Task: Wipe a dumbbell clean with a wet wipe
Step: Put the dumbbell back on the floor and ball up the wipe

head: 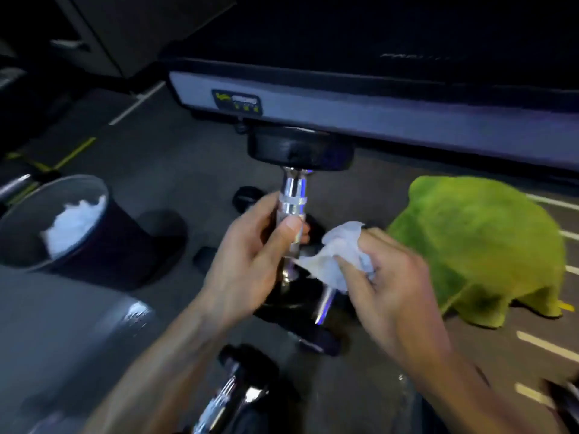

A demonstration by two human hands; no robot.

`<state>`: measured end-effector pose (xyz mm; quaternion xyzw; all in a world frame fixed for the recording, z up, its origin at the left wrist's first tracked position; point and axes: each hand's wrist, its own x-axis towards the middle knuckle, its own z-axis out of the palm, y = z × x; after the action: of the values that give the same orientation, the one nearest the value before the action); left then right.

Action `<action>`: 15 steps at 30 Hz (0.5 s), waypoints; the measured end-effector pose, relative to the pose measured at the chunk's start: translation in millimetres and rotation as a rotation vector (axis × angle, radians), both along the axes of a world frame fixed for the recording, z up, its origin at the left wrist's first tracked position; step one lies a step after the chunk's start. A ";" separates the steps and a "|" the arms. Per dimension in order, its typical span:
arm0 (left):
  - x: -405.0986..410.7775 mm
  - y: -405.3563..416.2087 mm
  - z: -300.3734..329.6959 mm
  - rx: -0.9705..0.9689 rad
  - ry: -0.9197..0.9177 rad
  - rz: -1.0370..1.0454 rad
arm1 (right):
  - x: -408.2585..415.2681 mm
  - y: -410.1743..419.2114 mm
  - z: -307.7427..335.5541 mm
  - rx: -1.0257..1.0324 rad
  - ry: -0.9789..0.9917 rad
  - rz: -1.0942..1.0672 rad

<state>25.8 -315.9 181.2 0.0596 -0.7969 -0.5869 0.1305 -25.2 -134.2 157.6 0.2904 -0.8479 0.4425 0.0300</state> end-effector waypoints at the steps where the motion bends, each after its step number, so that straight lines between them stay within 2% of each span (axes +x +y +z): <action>1: 17.0 -19.6 -5.3 -0.046 -0.038 0.042 | 10.7 -14.1 -8.3 0.040 -0.038 0.010; 4: 75.7 -73.5 -34.6 -0.260 -0.203 0.160 | 49.3 -52.9 -34.8 0.227 -0.314 0.146; 7: 136.2 -112.1 -72.6 -0.577 -0.422 0.261 | 77.7 -71.5 -48.5 0.245 -0.613 0.205; 9: 170.5 -126.2 -96.7 -0.674 -0.591 0.275 | 89.0 -73.2 -54.6 0.262 -0.684 0.219; 12: 205.7 -140.8 -130.5 -0.715 -0.787 0.269 | 102.5 -71.6 -64.8 0.291 -0.778 0.251; 15: 214.3 -149.3 -154.3 -0.738 -0.919 0.283 | 109.7 -71.1 -85.0 0.339 -0.680 0.275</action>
<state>240.1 -465.2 26.9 0.3629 -0.9071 -0.1627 -0.1382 84.5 -205.3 72.7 0.2391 -0.8237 0.3668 -0.3601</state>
